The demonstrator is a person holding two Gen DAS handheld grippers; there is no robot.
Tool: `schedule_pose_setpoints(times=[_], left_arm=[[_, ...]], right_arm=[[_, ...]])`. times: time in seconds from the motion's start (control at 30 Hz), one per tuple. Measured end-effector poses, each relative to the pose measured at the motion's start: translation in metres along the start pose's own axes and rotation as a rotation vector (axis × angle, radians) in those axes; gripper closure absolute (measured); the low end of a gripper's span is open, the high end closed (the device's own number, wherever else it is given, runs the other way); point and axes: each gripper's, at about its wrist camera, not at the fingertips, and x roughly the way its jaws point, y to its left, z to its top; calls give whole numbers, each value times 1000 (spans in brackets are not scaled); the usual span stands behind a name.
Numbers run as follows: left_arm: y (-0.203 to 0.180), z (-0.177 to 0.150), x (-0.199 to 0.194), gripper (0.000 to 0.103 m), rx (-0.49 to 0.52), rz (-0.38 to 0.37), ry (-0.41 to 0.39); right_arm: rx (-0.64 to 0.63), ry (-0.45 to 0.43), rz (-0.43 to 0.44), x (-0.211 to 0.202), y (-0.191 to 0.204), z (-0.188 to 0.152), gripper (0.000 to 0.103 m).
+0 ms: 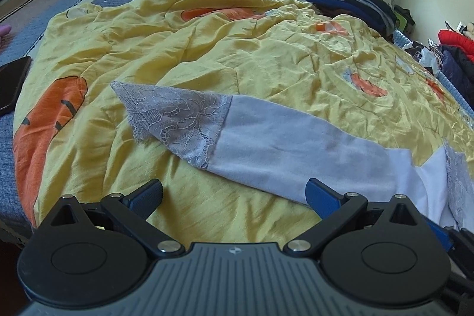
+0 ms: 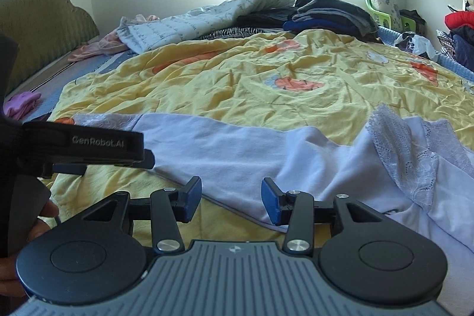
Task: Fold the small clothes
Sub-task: 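Move the left gripper to the lace cuff of the other sleeve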
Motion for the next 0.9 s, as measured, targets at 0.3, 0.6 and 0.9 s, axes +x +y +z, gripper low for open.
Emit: schedule_pose_setpoints(times=[0.3, 0.6, 0.9], left_arm=[[9, 8, 4, 0, -70, -46, -10], [12, 17, 13, 0, -109, -39, -37], [18, 27, 20, 0, -119, -47, -57]], right_arm=[[-70, 12, 12, 6, 17, -1, 50], [-136, 23, 45, 16, 35, 0, 50], [-284, 4, -1, 33, 69, -1, 50]])
